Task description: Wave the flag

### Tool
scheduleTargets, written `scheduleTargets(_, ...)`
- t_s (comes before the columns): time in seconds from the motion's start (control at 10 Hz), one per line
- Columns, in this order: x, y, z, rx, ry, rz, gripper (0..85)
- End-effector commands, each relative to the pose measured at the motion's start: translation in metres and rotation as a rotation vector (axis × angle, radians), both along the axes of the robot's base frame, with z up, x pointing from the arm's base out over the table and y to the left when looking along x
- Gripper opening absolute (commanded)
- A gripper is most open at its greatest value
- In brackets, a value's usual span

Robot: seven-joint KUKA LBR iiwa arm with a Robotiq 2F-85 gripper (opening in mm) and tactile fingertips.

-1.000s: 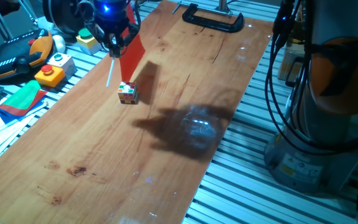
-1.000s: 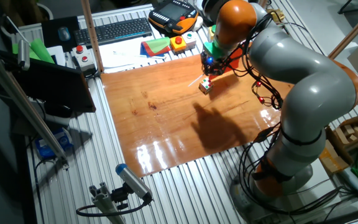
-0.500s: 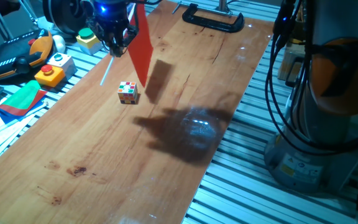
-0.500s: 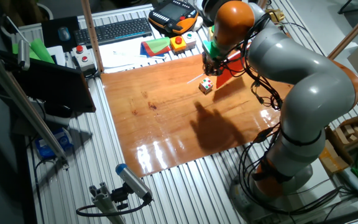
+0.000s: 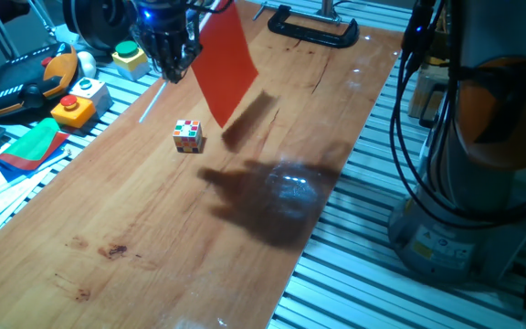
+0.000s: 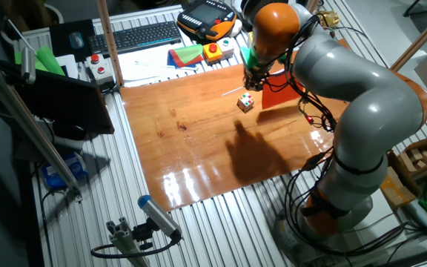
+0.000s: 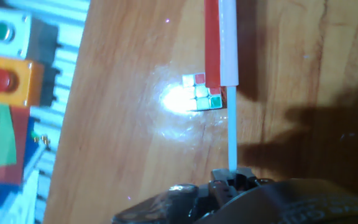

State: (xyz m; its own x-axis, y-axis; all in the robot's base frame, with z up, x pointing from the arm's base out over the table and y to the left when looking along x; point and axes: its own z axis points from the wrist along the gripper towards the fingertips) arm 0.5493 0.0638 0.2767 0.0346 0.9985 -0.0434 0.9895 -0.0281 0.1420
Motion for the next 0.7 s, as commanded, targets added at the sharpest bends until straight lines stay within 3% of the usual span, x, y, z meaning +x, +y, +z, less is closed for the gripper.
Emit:
scheduleTargets(0.0,0.0001,-0.0003,-0.0001,-0.003,0.004,-0.649,0.7)
scheduleTargets(0.6,0.0007,-0.009,-0.0032,-0.011,0.006,-0.648,0.7)
